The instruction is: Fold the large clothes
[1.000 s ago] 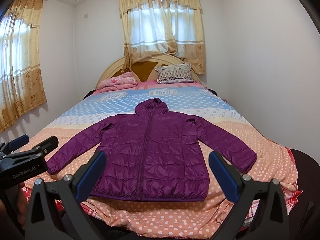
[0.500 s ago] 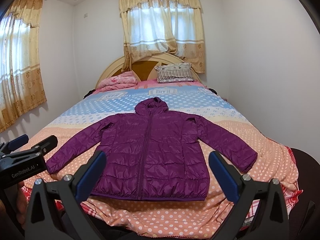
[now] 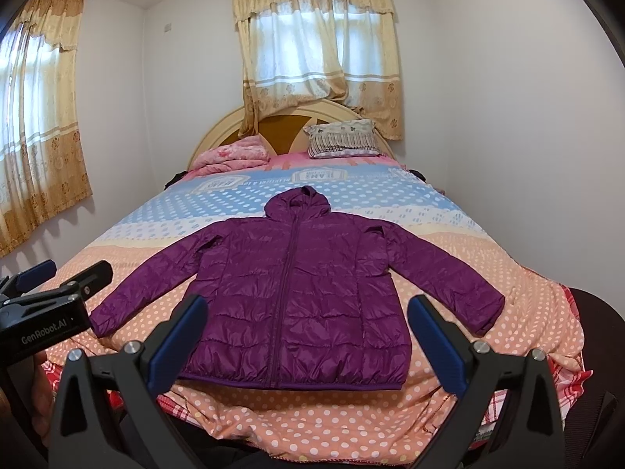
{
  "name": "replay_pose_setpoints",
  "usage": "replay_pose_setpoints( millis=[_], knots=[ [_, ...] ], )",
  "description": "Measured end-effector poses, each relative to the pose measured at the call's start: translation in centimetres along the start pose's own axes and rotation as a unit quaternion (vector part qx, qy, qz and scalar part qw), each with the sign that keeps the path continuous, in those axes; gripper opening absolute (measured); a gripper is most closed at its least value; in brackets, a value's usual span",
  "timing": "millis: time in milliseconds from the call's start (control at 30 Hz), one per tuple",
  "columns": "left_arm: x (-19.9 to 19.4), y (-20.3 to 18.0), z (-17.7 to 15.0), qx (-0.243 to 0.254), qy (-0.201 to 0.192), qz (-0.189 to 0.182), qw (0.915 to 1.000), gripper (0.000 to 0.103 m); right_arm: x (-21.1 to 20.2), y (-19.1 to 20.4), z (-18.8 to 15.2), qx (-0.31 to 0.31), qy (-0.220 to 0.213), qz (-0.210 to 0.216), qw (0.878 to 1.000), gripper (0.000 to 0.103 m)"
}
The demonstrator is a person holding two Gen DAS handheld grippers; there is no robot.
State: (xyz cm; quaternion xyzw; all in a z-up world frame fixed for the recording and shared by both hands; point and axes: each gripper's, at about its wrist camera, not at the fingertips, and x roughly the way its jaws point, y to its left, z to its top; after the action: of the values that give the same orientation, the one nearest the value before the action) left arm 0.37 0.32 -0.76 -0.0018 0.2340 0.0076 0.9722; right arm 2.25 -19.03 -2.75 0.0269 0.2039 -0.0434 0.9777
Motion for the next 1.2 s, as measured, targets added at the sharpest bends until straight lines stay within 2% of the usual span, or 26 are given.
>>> replay_pose_setpoints(
  millis=[933,1133,1200],
  knots=[
    [0.3,0.0,-0.3,0.001,0.003,0.001,1.0,0.102,0.3,-0.2,-0.3,-0.004,0.003,0.007,1.0,0.103],
    [3.1,0.7,-1.0,0.01,0.019,0.013,0.9997,0.102,2.9,-2.1,-1.6,0.01,0.029,0.023,0.999,0.103],
    [4.8,1.1,-1.2,0.021,0.021,0.033,0.999,0.102,4.4,-3.8,-2.1,0.024,0.04,0.005,0.999,0.103]
  ],
)
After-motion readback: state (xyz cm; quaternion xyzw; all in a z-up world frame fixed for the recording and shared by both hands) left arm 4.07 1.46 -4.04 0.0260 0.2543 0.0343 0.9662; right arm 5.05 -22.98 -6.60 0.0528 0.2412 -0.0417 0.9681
